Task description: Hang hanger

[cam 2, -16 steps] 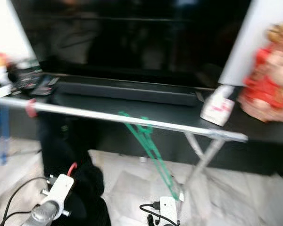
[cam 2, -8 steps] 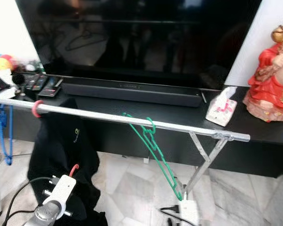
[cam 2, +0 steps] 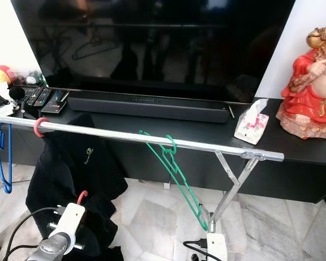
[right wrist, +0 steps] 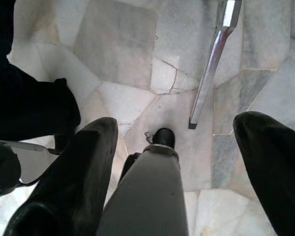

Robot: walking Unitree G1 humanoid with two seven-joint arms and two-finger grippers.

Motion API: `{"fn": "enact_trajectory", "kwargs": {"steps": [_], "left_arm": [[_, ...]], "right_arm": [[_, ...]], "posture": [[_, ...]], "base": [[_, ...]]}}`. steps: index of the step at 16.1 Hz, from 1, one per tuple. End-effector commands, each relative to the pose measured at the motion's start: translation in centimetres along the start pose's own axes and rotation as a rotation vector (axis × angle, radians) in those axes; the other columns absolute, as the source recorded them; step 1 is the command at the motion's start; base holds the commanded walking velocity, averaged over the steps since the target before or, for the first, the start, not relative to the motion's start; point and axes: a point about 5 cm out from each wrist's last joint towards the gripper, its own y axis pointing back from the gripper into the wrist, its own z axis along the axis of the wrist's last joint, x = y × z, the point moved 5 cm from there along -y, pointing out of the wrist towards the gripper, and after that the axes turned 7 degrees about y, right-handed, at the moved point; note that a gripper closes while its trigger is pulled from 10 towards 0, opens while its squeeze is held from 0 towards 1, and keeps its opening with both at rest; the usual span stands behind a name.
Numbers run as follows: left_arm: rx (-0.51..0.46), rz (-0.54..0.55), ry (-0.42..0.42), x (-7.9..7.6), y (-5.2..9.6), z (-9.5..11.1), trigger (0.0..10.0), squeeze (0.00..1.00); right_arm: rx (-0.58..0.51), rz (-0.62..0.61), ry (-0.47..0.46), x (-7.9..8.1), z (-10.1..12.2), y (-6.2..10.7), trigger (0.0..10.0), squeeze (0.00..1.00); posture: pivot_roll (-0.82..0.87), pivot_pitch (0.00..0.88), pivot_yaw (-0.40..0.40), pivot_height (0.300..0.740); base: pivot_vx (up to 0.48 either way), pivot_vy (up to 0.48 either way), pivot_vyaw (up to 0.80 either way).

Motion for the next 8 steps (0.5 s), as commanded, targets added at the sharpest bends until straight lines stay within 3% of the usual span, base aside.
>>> {"fn": "enact_trajectory", "kwargs": {"steps": [1, 2, 5, 7, 8], "left_arm": [[0.021, 0.019, 0.082, 0.3, 0.0, -0.2, 10.0, 0.00], [0.032, 0.025, 0.107, 0.4, 0.0, -0.5, 10.0, 0.00], [0.062, 0.044, 0.146, 0.7, 0.1, -1.3, 10.0, 0.00], [0.058, 0.084, 0.208, 1.1, 0.2, -1.4, 10.0, 0.00], [0.055, 0.106, 0.250, 1.3, 0.2, -1.5, 10.0, 0.00]], "right_arm": [[0.019, -0.008, -0.011, 0.3, -0.5, 0.0, 10.0, 0.00], [0.024, -0.012, -0.015, 0.4, -0.6, 0.0, 10.0, 0.00], [0.031, -0.012, -0.006, 0.6, -0.8, 0.0, 10.0, 0.00], [0.031, -0.013, -0.007, 0.3, -0.9, 0.1, 10.0, 0.00], [0.019, -0.016, -0.009, 0.0, -0.8, 0.1, 10.0, 0.00]], "posture": [[-0.06, 0.000, -0.010, 0.740], [-0.06, 0.000, -0.007, 0.740], [-0.06, 0.000, -0.005, 0.740], [-0.07, 0.000, -0.005, 0.740], [-0.06, 0.000, -0.008, 0.740]], "base": [[0.000, 0.000, 0.00], [0.000, 0.000, 0.00], [0.000, 0.000, -0.64], [0.000, 0.000, -0.64], [0.000, 0.000, 0.00]]}}
